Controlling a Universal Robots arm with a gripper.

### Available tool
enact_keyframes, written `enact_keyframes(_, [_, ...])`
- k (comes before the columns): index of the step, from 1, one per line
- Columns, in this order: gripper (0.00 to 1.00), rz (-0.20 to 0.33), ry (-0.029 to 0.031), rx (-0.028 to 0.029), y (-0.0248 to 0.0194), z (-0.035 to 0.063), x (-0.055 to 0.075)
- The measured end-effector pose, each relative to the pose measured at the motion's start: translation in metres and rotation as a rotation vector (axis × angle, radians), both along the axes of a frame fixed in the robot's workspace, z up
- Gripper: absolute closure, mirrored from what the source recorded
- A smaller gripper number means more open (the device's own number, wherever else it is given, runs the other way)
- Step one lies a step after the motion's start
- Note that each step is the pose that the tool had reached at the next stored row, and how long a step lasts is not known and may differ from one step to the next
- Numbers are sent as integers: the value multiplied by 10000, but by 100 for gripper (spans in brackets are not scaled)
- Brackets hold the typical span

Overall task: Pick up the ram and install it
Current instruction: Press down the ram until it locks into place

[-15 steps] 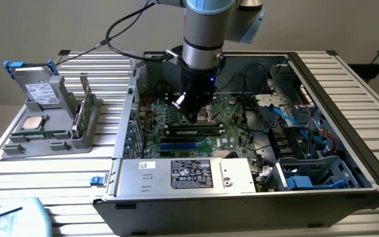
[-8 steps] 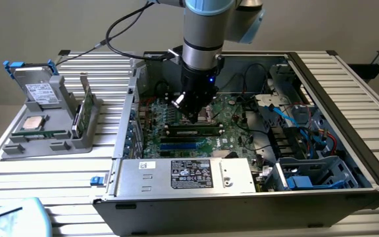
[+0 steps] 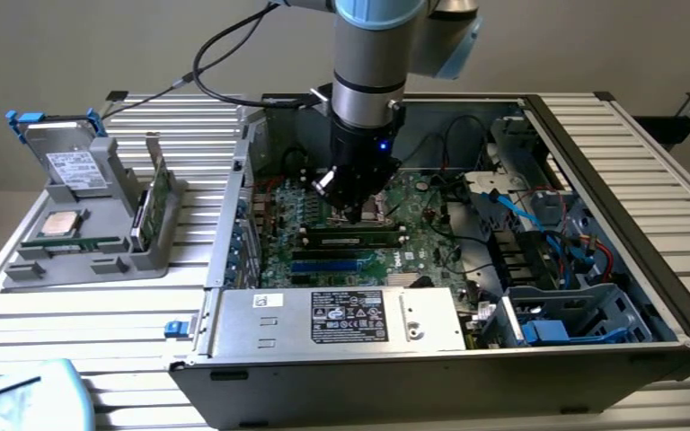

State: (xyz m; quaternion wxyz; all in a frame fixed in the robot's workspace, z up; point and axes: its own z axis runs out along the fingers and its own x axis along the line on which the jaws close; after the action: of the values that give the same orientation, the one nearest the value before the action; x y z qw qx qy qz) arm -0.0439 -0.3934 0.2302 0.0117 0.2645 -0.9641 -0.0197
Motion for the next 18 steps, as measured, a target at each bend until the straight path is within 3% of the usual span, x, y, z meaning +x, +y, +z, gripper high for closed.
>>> enact_keyframes(18, [90,-1853,-252,90,0,-14,2])
